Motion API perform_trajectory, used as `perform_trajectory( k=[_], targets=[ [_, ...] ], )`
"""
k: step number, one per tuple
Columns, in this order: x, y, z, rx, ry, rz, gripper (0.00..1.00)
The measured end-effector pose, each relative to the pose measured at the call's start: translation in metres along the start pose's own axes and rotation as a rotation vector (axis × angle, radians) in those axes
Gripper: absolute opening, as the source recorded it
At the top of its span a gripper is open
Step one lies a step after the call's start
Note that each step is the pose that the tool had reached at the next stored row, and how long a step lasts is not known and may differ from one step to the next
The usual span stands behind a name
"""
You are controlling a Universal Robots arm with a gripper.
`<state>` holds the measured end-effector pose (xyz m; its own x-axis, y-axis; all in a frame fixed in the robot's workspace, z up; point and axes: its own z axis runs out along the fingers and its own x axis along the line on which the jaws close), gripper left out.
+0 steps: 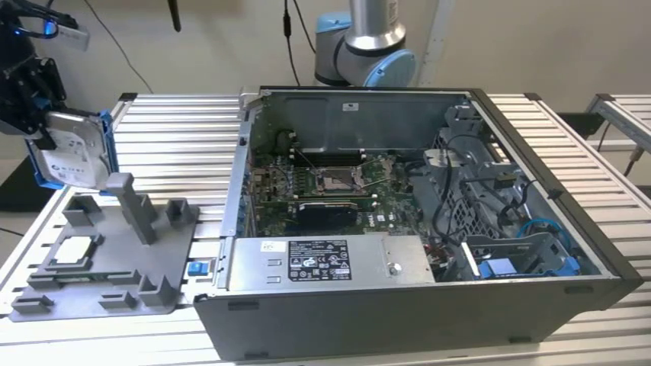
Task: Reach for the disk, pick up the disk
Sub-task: 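Pick up the disk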
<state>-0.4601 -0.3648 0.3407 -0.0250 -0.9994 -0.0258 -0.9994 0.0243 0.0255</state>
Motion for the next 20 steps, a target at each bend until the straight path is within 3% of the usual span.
perform_trajectory(
  k=[3,7,9,14,20],
  targets=[
    [0.0000,0.0031,-0.0026,0.0069,0.0048,0.000,0.00],
    [0.0000,0.0089,-0.0068,0.0334,0.0083,-0.001,0.00],
    [0.0000,0.0098,-0.0113,0.0408,0.0082,-0.001,0.00],
    [-0.0004,0.0111,-0.0226,0.0440,0.0081,-0.001,0.00],
    [-0.0009,0.0113,-0.0256,0.0462,0.0186,-0.001,0.00]
  ],
)
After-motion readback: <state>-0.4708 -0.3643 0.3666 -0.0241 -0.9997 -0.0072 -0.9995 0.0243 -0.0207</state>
